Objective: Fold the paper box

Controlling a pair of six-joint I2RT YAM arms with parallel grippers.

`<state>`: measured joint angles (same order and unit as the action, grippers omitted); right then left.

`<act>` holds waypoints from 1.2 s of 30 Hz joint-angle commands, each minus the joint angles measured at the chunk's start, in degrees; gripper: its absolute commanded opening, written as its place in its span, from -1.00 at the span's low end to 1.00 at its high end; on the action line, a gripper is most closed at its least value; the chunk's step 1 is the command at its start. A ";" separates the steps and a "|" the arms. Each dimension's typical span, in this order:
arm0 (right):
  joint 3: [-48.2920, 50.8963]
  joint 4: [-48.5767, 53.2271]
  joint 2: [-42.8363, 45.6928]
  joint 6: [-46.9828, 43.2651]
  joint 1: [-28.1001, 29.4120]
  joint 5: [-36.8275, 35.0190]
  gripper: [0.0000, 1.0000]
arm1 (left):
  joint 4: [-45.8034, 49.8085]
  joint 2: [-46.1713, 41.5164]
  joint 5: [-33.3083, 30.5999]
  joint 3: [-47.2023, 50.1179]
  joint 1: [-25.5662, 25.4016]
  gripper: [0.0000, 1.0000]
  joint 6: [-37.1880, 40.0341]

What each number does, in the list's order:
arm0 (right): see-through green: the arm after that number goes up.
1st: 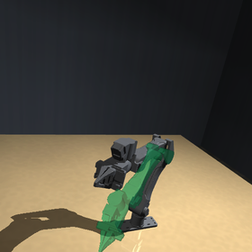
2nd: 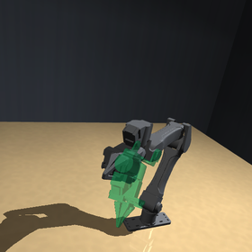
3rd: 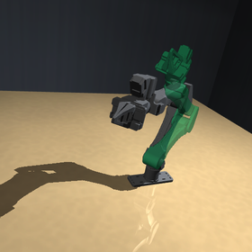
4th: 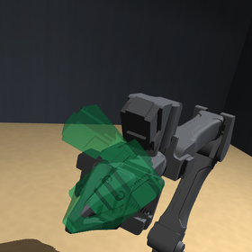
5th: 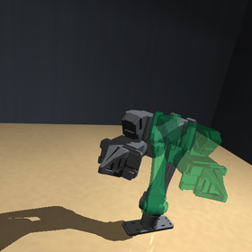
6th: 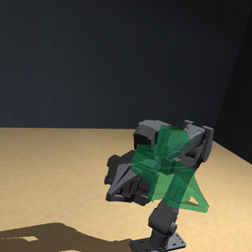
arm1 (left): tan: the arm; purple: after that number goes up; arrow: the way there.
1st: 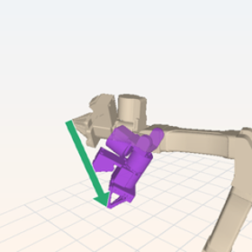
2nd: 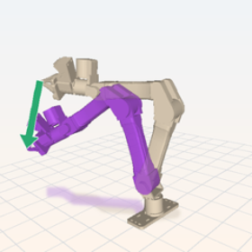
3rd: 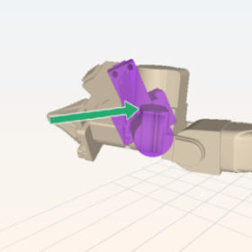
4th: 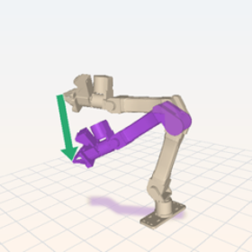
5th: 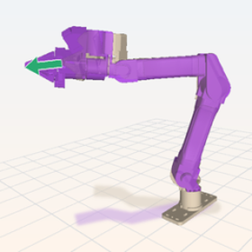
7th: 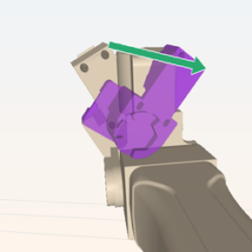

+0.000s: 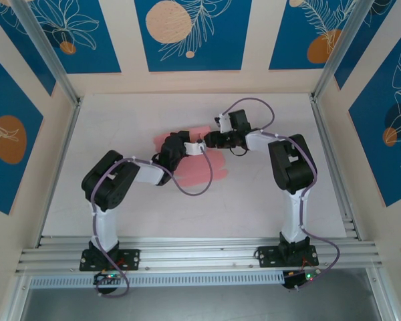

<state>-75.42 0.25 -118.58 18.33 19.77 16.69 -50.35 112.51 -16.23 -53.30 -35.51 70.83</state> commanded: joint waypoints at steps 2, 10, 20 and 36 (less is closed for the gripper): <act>4.20 -2.30 3.87 -0.33 0.30 -3.32 0.02 | 6.36 -1.05 8.79 1.19 -1.36 -1.00 -1.41; 10.43 -6.12 7.90 0.55 0.49 -7.13 0.01 | 8.38 -3.74 10.68 2.89 -2.46 -1.00 -3.59; 10.03 -7.28 8.42 0.40 4.05 -18.91 -0.18 | 9.21 -2.13 10.52 1.36 -3.08 -1.00 -4.94; 10.98 -6.52 9.58 2.97 7.09 -30.22 -0.73 | 7.87 -8.29 7.37 2.23 -3.07 -0.39 -14.57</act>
<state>-65.08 -5.28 -111.42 18.83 26.30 -11.68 -44.91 108.20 -10.52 -52.10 -37.56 62.83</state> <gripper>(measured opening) 0.144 0.278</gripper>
